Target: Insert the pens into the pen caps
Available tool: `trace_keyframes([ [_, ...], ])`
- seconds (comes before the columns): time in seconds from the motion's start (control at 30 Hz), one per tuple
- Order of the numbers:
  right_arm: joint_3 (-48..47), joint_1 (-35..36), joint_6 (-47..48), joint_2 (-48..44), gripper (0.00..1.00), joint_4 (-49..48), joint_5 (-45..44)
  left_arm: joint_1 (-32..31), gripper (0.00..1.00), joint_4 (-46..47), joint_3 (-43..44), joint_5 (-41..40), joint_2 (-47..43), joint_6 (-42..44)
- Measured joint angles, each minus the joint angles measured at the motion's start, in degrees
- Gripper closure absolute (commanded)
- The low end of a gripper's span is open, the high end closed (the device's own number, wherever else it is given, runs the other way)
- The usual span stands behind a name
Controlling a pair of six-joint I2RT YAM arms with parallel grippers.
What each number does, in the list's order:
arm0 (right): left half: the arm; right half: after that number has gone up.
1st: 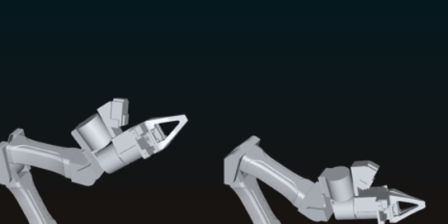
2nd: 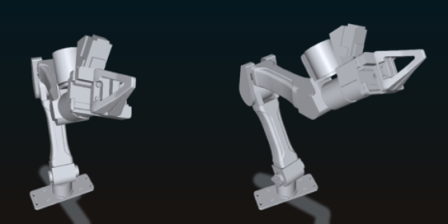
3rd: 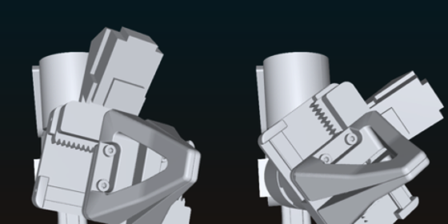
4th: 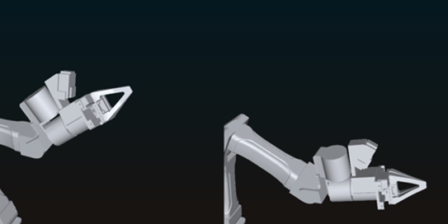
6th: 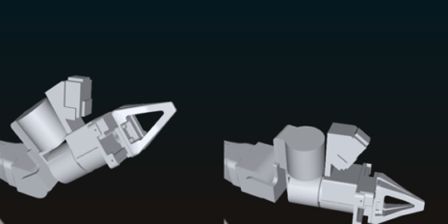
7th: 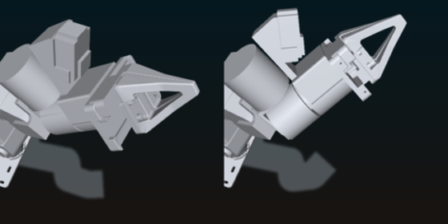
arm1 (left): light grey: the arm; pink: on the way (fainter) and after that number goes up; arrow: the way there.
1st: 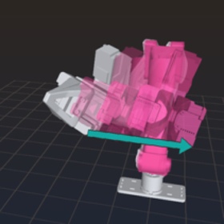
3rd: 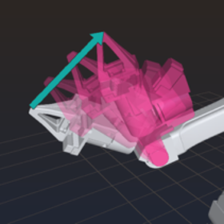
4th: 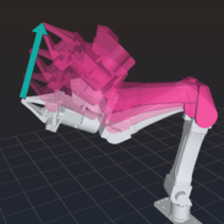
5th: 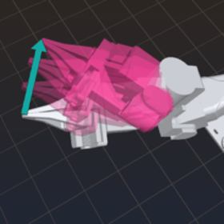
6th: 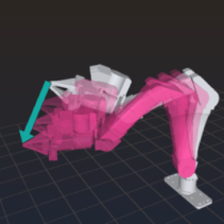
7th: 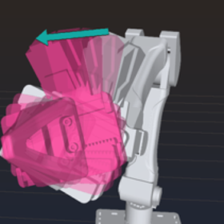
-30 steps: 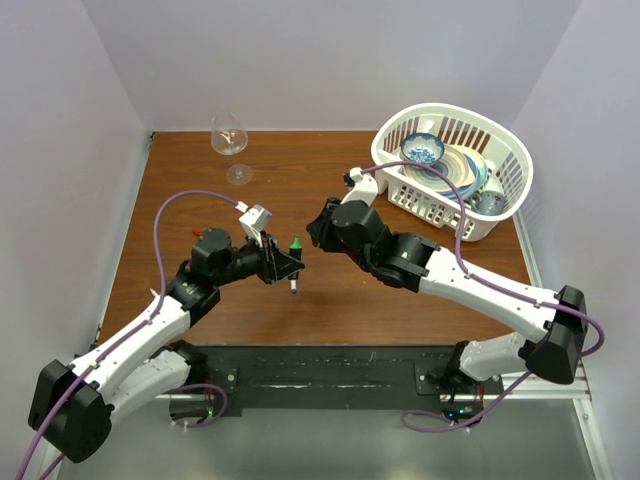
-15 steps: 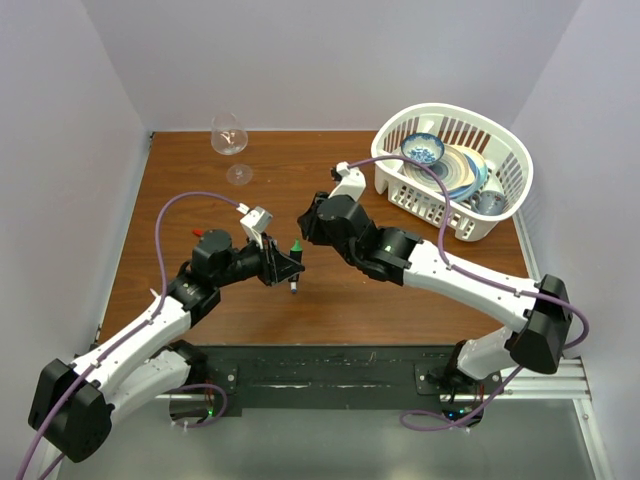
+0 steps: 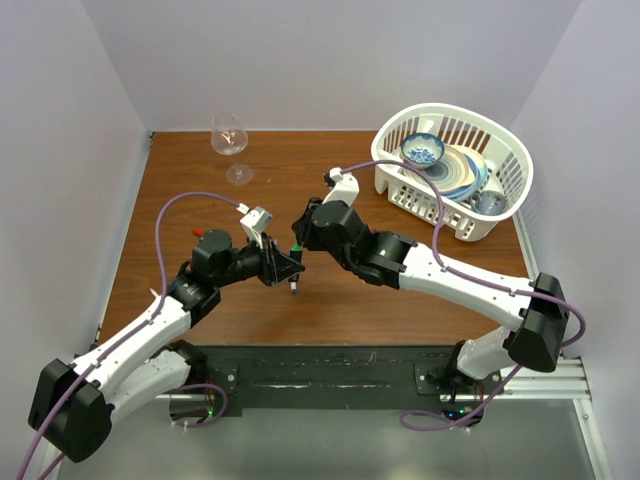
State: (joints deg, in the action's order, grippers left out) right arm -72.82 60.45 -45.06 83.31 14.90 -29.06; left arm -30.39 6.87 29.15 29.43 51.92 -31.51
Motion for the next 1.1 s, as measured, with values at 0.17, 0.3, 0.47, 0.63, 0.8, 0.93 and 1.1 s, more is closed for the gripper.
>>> trace_keyframes([
  [0.17,0.35,3.08,-0.37,1.14,1.00,0.61,-1.68,0.00,1.00,0.26,-0.22,-0.09,0.24,-0.68],
  [0.3,1.90,4.44,-1.14,1.16,1.00,0.35,-4.35,-0.02,1.00,0.17,-0.50,0.00,0.85,-1.07],
  [0.47,2.86,6.47,-3.23,1.16,0.89,0.94,-8.70,-0.50,1.00,-0.52,-0.57,-0.04,1.14,-2.21],
  [0.63,3.10,8.09,-6.49,1.14,0.77,2.82,-12.37,-0.92,1.00,-0.28,-0.37,0.83,2.21,-2.93],
  [0.8,6.97,8.48,-7.69,-2.14,0.69,0.92,-12.92,-1.20,1.00,-0.04,0.33,3.85,3.50,-3.39],
  [0.93,9.29,8.98,-7.21,-6.91,0.52,-0.76,-12.28,-1.51,1.00,0.94,1.66,6.84,2.89,-3.04],
  [1.1,11.34,10.49,-4.96,-12.87,0.31,-0.96,-9.11,-0.39,1.00,6.21,2.69,7.21,0.39,-2.34],
])
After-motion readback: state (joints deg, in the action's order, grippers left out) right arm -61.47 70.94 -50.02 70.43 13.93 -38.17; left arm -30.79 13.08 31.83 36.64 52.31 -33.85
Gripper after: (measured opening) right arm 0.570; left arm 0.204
